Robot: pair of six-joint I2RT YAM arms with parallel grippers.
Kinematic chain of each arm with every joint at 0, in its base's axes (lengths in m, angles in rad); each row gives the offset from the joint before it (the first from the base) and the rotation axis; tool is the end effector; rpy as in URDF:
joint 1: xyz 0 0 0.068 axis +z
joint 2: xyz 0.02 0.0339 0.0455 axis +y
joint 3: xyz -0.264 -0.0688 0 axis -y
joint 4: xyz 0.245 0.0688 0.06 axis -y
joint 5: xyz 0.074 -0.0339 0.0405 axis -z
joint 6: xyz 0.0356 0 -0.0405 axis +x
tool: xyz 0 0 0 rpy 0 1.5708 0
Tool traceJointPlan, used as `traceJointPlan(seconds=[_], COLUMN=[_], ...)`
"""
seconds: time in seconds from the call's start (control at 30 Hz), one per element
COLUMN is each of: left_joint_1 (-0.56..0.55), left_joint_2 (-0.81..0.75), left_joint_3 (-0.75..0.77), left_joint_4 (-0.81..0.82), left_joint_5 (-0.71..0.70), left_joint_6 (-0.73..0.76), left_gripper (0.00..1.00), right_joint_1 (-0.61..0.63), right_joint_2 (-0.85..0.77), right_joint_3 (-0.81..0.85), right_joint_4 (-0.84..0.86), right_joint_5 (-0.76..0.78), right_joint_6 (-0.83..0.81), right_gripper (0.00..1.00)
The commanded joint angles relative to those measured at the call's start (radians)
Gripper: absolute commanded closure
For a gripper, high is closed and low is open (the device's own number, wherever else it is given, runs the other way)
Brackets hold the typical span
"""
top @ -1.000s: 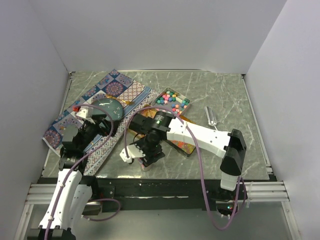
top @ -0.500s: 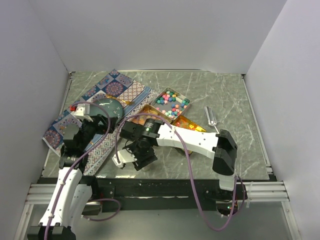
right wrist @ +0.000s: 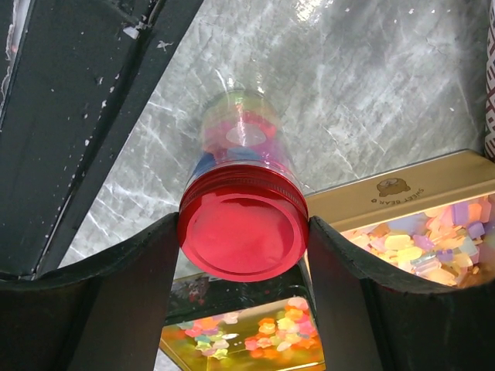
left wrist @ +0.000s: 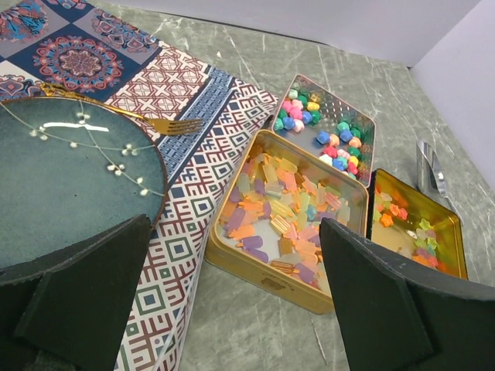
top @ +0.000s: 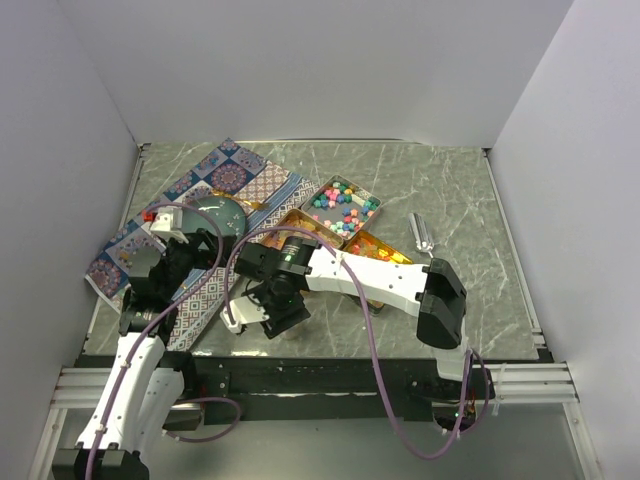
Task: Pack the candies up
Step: Close the bottle lid on the packing bottle.
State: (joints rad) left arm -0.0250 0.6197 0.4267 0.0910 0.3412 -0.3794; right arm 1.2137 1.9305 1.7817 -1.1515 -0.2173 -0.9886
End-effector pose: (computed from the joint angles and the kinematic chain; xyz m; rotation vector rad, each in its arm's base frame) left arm 0.1637 -0.0160 0.2678 -0.0389 1.7006 -0.5884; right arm 0.1302 0.3711 0.2788 -2.5844 1.2638 0.3557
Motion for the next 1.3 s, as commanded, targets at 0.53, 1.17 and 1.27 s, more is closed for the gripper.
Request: traceJointPlan(seconds=[0.53,1.17,1.27], left_joint_1=[-0.006,0.048,0.06], left_joint_2=[-0.015,-0.008,0.095], left_joint_3=[0.009,0.092,0.127], left_joint_4=[0.032,-0.1,0.021], left_joint_5=[-0.031,0.17,0.111], left_joint_6=[-0.033,0.314,0.15], left_gripper=[0.03,0.03,0.03], right_joint_1=[-0.046,-0.22,-0.191], right_joint_2=[-0.179,-0.496,-0.443], right_joint_3=[-0.223,-0.325,-0.245], right_joint_4=[0.104,0.202,0.207], right_joint_5=[0.003,-0.125,-0.126], right_joint_6=[0.113,0.208,0.194], right_gripper=[0.0,0.0,0.0])
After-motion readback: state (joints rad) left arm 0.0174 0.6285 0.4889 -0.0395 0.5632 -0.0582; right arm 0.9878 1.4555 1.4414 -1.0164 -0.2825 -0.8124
